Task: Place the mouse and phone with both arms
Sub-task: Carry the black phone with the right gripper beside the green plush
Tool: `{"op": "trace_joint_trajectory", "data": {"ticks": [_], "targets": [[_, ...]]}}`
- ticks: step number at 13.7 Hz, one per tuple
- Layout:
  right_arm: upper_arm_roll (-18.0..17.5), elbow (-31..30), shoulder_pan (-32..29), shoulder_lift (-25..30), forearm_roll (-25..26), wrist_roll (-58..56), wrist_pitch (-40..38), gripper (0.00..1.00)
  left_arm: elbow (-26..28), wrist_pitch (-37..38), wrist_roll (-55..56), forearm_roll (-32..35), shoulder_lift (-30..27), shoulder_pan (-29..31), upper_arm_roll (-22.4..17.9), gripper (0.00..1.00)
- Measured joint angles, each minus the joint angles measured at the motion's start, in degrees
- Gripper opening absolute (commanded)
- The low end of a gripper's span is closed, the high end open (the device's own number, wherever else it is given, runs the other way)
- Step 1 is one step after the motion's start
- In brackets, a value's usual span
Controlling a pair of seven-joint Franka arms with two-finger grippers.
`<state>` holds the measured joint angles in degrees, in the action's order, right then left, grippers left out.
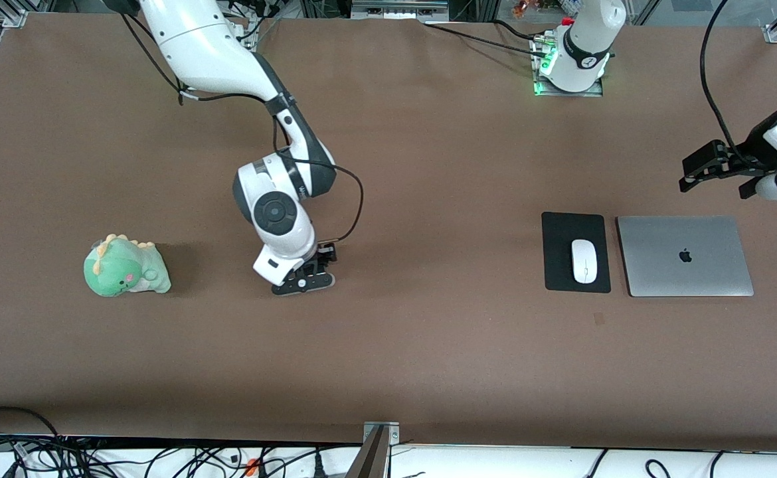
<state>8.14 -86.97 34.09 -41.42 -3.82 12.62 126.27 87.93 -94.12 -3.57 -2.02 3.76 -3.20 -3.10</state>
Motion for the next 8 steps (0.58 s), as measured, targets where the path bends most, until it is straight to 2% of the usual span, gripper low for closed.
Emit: {"op": "trace_joint_trajectory", "data": {"ticks": [5, 8], "targets": [[0.70, -7.38, -7.27, 6.27, -0.03, -6.69, -0.63, 0.00, -0.69, 0.00, 0.00, 0.00, 0.52, 0.64, -0.02, 1.00], [3.35, -13.90, -9.36, 11.50, -0.04, -8.45, -0.56, 0.00, -0.85, 0.00, 0.00, 0.00, 0.52, 1.12, -0.02, 1.00]]}}
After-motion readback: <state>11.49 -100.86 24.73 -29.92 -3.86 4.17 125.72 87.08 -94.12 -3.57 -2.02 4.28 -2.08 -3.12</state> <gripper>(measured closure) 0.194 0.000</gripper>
